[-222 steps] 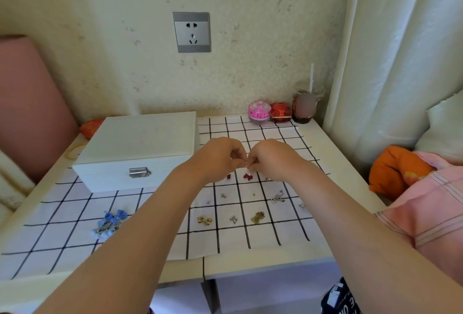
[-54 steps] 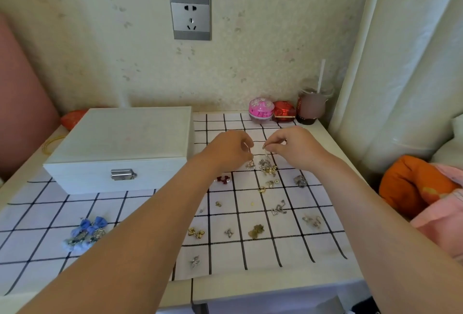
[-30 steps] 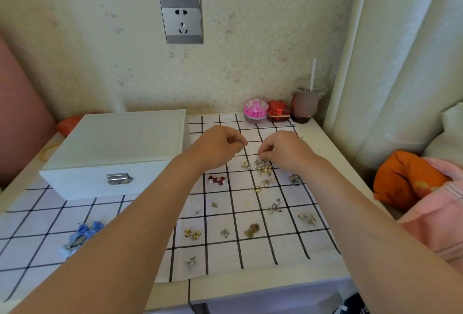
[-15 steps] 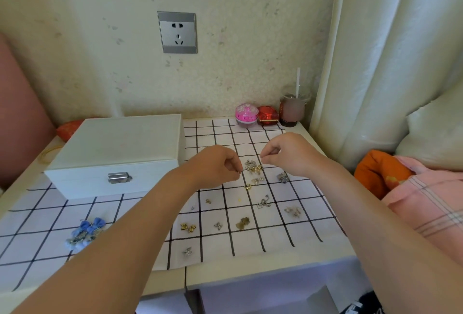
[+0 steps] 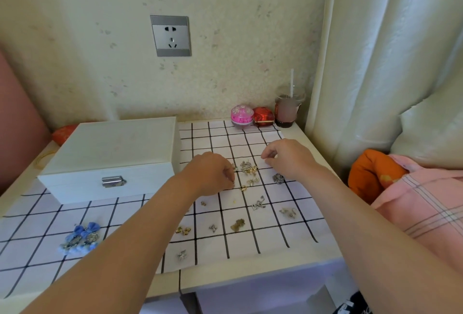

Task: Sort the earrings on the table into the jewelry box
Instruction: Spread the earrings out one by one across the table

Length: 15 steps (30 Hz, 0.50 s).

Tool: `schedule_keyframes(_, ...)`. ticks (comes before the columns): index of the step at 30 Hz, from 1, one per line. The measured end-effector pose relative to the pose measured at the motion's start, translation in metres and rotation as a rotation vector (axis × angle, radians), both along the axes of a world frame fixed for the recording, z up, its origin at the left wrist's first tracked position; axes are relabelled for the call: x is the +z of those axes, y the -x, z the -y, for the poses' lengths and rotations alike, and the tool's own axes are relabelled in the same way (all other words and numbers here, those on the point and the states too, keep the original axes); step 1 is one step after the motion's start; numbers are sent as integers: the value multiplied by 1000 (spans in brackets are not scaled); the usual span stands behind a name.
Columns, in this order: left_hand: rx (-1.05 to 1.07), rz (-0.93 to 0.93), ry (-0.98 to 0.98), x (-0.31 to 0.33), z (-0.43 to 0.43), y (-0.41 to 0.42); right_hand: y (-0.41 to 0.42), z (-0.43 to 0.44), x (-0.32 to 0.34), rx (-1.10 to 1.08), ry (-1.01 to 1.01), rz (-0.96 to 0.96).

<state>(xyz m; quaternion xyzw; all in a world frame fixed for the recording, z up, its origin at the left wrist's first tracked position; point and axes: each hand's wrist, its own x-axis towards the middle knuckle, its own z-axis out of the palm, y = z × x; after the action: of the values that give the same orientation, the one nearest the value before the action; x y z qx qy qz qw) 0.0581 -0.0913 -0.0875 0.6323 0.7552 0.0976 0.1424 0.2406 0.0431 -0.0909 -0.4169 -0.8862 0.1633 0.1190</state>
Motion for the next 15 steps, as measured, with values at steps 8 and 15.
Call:
schedule_keyframes(8, -50, -1, 4, 1, -3, 5, 7, 3, 10, 102, 56, -33)
schedule_keyframes(15, -52, 75, -59, 12, -5, 1, 8, 23, 14, 253, 117, 94)
